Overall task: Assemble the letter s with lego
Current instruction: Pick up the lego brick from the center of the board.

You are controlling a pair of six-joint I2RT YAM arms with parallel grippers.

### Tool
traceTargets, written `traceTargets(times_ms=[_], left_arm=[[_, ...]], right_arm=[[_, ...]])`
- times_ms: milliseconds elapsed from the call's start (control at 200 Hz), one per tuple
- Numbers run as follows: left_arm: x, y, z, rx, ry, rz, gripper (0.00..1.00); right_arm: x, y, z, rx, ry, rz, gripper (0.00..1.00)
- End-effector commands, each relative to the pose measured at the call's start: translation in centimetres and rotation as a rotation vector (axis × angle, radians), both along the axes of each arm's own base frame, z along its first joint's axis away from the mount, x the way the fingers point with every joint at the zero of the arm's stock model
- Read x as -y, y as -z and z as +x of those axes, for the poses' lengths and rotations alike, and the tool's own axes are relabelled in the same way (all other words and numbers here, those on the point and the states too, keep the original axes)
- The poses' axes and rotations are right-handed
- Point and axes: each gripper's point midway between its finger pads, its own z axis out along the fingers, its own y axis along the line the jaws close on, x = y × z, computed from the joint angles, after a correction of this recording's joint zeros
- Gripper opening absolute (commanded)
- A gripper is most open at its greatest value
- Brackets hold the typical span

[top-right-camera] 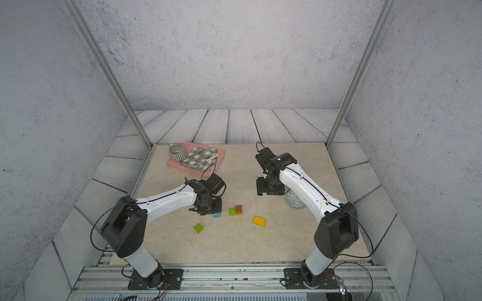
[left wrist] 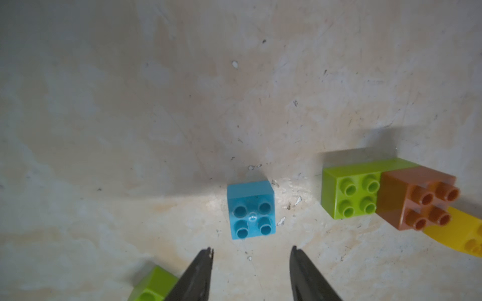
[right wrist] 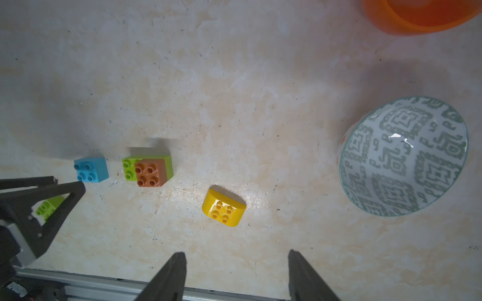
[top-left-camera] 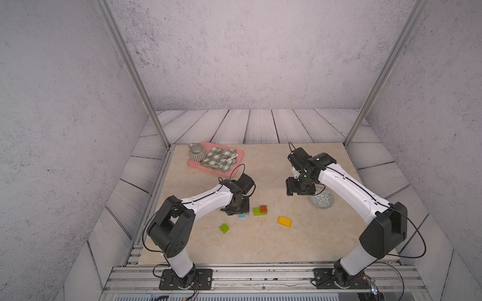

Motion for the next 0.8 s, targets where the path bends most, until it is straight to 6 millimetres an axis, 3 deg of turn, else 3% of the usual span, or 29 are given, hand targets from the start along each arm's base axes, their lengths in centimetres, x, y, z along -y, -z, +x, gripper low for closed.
traceTargets(times_ms=[0, 245, 525, 595, 706, 796], left_arm=[[0.4, 1.0, -0.3, -0.029, -0.026, 0.009, 0.57], [-0.2, 2.9, 0.4, -0.05, -0.033, 0.097, 0.58], [0.5, 2.7, 1.2, -0.042, -0.017, 0.101, 0.49], [0.5, 2.6, 1.0, -0.046, -0.009, 0.105, 0.44], [1.1, 2.2, 0.4, -0.056, 0.008, 0.09, 0.29], [2.2, 1.2, -0.9, -0.059, 0.032, 0.077, 0.24]], right_arm=[[0.4, 0.1, -0.3, 0.007, -0.009, 0.017, 0.66], [0.7, 0.2, -0.8, 0.007, -0.01, 0.031, 0.66], [1.2, 0.0, -1.0, 0.017, -0.011, 0.029, 0.65], [1.3, 0.0, -1.0, 0.018, -0.014, 0.028, 0.65], [1.4, 0.1, -0.9, 0.018, -0.015, 0.024, 0.65], [1.5, -0.1, -0.9, 0.025, -0.022, 0.024, 0.64]])
